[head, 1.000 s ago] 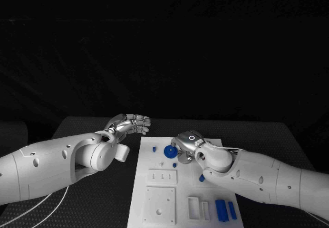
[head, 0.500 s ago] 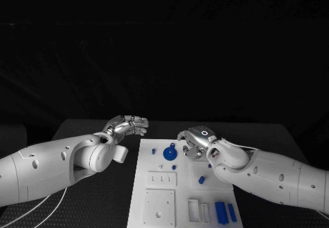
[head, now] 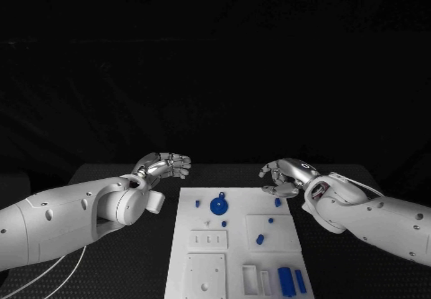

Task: Assemble the parts on the task board

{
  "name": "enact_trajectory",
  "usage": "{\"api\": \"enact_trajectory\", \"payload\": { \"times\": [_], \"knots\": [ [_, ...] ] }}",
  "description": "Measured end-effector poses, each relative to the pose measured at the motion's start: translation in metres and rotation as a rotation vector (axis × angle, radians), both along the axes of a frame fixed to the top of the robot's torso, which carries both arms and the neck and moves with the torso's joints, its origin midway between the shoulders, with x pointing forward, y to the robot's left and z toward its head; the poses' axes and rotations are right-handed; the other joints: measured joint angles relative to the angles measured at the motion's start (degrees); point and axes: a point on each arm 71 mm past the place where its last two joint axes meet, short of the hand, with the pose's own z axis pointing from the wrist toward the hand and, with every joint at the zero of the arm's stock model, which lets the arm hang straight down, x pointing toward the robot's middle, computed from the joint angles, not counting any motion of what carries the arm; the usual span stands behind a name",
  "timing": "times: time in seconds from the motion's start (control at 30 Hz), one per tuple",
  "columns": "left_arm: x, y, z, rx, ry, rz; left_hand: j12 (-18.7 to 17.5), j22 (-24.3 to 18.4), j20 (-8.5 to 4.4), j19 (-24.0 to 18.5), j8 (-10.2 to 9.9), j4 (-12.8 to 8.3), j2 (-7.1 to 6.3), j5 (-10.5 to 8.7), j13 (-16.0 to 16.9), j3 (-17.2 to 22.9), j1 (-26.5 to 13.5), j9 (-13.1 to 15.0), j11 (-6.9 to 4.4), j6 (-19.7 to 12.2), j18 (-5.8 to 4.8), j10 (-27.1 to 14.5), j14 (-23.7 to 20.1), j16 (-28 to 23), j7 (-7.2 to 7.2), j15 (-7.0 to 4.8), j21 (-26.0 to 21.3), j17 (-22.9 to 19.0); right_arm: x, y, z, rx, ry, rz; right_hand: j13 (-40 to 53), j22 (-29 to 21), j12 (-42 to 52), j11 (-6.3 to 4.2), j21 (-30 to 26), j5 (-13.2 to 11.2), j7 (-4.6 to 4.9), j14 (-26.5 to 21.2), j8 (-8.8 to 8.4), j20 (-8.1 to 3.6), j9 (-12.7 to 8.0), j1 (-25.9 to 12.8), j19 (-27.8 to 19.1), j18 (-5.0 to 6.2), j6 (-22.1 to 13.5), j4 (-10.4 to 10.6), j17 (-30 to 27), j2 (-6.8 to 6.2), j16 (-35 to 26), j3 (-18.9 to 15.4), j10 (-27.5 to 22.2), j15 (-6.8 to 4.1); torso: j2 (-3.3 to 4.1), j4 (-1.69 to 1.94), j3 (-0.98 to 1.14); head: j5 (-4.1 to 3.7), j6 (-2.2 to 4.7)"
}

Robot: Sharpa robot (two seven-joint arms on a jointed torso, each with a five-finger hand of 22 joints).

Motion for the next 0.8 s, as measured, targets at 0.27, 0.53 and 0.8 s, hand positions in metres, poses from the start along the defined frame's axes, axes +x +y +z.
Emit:
{"api": "enact_trajectory", "payload": {
  "times": [0.27, 0.53, 0.8],
  "knots": [
    [0.002, 0.000, -0.003, 0.007, -0.006, -0.020, 0.29, -0.01, -0.14, -0.14, 0.47, -1.02, 0.00, 0.00, 0.24, 0.23, 0.00, 0.26, -0.34, 0.88, -0.03, 0.75, 0.00, 0.00, -0.47, 0.00, 0.00, 0.15, 0.004, -0.031, -0.004, 0.063, 0.065, -0.018, 0.26, 0.00, 0.00, -0.29, -0.23, -0.58, 0.27, -0.62, 0.00, 0.06, 0.08, -0.60, -1.17, -0.07, -0.27, -0.95, 0.26, 0.03, -0.10, -6.46, -1.12, 0.18, -0.43, -0.82, 0.40, -0.50, 0.05],
    [0.001, -0.002, -0.006, 0.011, -0.007, -0.044, 0.29, -0.02, -0.22, -0.23, 0.53, -2.53, -0.14, -0.35, 0.43, 0.47, 0.46, 0.40, -0.42, 1.50, 0.48, 1.07, 0.00, 0.00, -0.67, 0.00, 0.23, 0.30, 0.009, -0.052, -0.012, 0.060, 0.101, -0.040, 0.26, 0.00, -0.01, 0.02, -0.45, -0.58, 0.57, -0.82, 0.00, 0.15, 0.09, -0.60, -1.67, -0.31, -0.58, -1.51, 0.40, 0.03, -0.32, -8.42, -1.44, 0.38, -0.73, -1.28, 0.68, -1.33, -0.18],
    [0.000, -0.002, -0.006, 0.013, -0.010, -0.055, 0.29, -0.02, -0.22, -0.22, 0.53, -3.14, -0.30, -0.35, 0.42, 0.62, 0.76, 0.39, -0.33, 1.50, 0.47, 1.16, 0.01, 0.00, -0.68, -0.01, 0.23, 0.37, 0.007, -0.064, -0.040, 0.034, 0.157, -0.050, 0.26, 0.00, -0.01, -0.08, -0.68, -0.58, 0.91, -1.34, -0.30, 0.45, 0.08, 0.51, -2.59, -0.31, -0.93, -2.07, 0.45, 0.36, -0.82, -9.29, -1.96, 0.49, -0.83, -1.41, 0.80, -1.72, -0.56]
  ]
}}
